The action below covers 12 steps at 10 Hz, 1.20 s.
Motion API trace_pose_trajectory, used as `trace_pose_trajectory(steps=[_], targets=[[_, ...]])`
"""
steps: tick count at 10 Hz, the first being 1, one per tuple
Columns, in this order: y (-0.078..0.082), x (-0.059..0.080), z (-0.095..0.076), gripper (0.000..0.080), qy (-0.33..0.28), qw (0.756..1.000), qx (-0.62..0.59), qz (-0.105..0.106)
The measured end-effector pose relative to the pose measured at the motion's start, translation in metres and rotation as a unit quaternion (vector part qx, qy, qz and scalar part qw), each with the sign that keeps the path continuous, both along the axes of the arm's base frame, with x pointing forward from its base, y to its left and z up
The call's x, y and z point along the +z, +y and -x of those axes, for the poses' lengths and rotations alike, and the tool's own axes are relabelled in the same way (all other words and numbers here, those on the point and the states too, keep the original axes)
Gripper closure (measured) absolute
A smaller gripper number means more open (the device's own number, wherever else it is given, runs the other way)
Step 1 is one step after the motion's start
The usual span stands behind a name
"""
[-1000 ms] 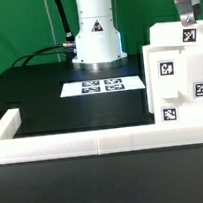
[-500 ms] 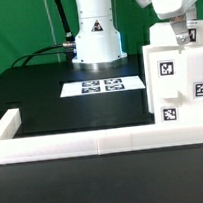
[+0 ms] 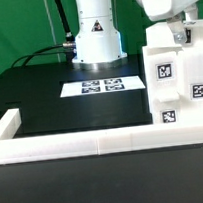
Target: Assemble cabinet
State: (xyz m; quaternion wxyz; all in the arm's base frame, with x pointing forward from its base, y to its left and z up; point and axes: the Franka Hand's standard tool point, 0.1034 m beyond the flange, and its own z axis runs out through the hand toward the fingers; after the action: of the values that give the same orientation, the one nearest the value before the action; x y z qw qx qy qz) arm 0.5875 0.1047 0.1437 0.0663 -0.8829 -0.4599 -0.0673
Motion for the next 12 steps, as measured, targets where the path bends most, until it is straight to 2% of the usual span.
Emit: trace_pose_trajectory(steps=[2, 5, 7, 10, 12], targets=[[-0.002, 0.001, -0.002, 0.0259, 0.008, 0.997, -0.074, -0.006], [0.000, 0.001, -0.004, 0.0258, 0.001, 0.980, -0.198, -0.014], [-0.002, 0.002, -0.005, 0.0258, 0.003, 0.958, -0.284, -0.025], [-0.007, 0.003, -0.008, 0.0258, 0.019, 0.906, -0.421, -0.042], [-0.012, 0.003, -0.007, 0.0258, 0.036, 0.856, -0.513, -0.050]])
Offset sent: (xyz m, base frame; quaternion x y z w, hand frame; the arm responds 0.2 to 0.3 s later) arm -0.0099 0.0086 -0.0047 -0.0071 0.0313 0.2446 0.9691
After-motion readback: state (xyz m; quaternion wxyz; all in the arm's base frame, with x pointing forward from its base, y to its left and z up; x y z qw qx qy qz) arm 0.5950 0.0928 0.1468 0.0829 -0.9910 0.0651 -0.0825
